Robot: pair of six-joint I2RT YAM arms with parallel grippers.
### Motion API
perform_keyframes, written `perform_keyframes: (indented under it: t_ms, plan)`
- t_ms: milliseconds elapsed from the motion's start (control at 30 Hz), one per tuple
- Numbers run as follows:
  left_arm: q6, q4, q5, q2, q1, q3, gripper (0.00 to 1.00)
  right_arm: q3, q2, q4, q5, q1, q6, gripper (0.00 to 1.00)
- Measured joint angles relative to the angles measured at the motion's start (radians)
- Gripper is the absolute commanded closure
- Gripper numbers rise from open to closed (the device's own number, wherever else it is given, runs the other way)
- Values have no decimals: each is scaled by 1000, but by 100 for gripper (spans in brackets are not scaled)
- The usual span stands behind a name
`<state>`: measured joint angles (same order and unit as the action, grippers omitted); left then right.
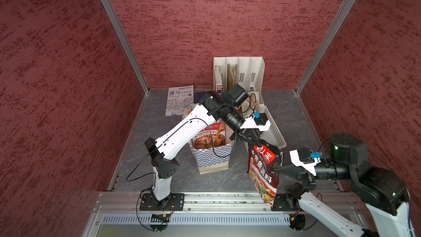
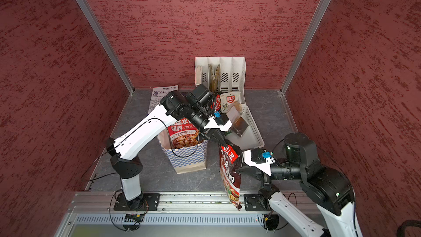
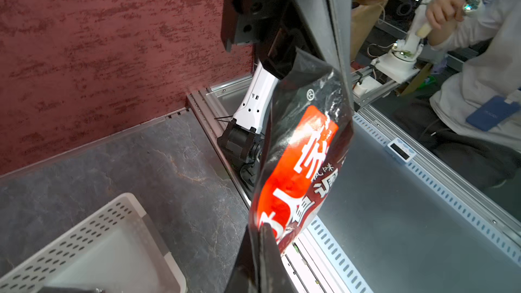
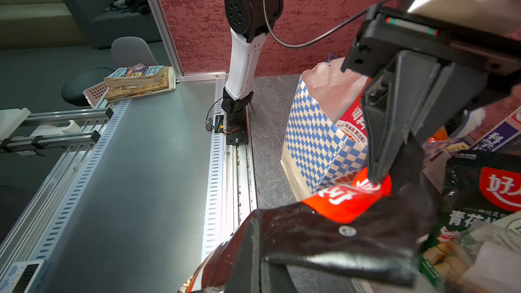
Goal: Place the condiment packets inside the bag
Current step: Pick up the condiment packet from the storage box, then place the condiment packet in the paper bag.
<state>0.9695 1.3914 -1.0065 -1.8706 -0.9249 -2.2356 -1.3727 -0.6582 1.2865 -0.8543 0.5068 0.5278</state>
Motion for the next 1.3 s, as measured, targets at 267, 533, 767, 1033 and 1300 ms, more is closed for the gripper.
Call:
perform_keyframes:
  t_ms: [267,533,767,1033,1300]
  plan:
    - [-174,-147,253,190,-31,87,100,103,152,-227,157,0,-89,20]
    - [-338,-582,566,574,4,372,100,220,275,-469,325,0,-174,16]
    - [-401,-782,829,703,79,444,100,237,286,-549,402,0,-217,16]
    - [-487,-906,1107,745,196,632,100,248,286,-557,422,0,-251,18]
    - [-589,-945,1164,802,264,847,100,248,299,-546,438,0,-259,17]
